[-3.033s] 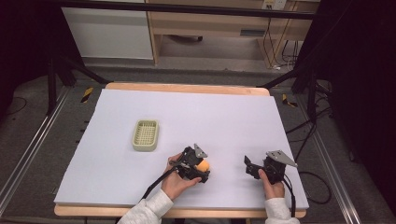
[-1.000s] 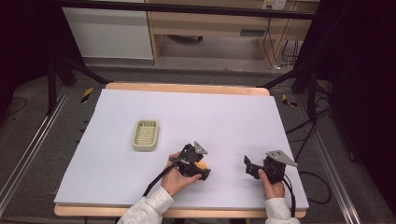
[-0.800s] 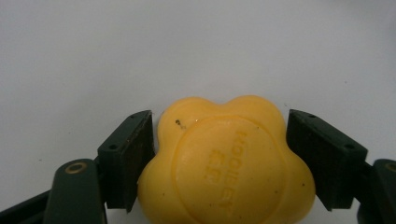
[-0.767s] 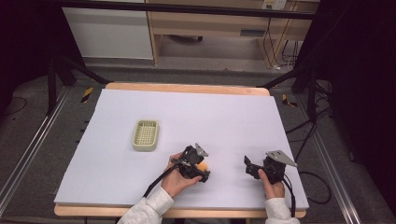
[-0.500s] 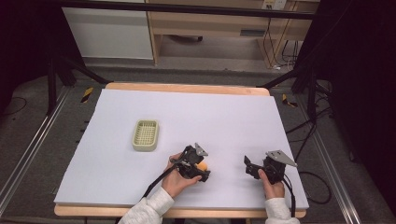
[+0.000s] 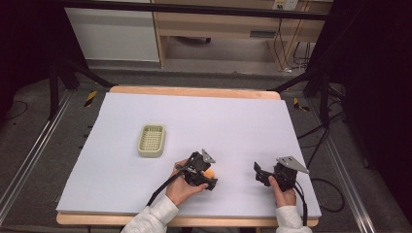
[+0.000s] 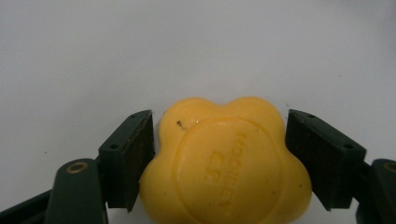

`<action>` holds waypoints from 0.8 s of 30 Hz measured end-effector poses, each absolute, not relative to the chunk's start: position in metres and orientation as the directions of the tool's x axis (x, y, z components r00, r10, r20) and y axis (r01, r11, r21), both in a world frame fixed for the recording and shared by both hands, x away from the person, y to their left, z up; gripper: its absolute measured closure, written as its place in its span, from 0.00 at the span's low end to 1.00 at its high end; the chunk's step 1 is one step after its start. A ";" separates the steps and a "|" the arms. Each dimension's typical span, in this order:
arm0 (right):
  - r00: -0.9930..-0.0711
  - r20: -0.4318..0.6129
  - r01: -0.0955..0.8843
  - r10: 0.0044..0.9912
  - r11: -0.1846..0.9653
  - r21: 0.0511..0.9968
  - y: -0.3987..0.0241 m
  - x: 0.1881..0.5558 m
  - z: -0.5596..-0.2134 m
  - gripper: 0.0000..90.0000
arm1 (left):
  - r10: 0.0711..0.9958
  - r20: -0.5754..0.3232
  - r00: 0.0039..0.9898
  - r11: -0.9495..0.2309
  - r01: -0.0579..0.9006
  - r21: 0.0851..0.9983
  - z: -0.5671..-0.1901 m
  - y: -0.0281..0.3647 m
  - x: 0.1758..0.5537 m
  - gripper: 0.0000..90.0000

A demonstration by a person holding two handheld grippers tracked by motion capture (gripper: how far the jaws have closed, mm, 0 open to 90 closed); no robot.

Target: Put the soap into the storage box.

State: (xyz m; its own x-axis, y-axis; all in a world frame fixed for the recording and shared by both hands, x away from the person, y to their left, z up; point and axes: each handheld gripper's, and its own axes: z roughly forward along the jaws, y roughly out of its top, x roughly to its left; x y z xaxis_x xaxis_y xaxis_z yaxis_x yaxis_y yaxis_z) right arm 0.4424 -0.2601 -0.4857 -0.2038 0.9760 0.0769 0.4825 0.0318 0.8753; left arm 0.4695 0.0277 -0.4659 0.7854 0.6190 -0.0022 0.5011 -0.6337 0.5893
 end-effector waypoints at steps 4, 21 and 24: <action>-0.204 0.076 0.482 0.976 0.033 0.875 -0.260 0.442 -0.486 0.03 | 0.616 -0.002 0.787 -0.631 0.496 0.596 -0.460 0.033 0.466 0.25; -0.205 0.076 0.482 0.976 0.033 0.876 -0.260 0.443 -0.486 0.03 | 0.596 0.000 0.803 -0.649 0.482 0.589 -0.469 0.039 0.463 0.27; -0.205 0.076 0.482 0.976 0.033 0.875 -0.260 0.443 -0.486 0.03 | 0.599 0.000 0.801 -0.647 0.484 0.588 -0.469 0.039 0.463 0.27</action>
State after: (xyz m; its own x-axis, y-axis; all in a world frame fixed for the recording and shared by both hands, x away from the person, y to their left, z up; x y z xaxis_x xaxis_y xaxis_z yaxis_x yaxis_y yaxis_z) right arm 0.4427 -0.2602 -0.4859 -0.2055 0.9757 0.0762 0.4821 0.0332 0.8755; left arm 0.4627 0.0389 -0.4691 0.8009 0.5988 -0.0004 0.4844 -0.6474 0.5884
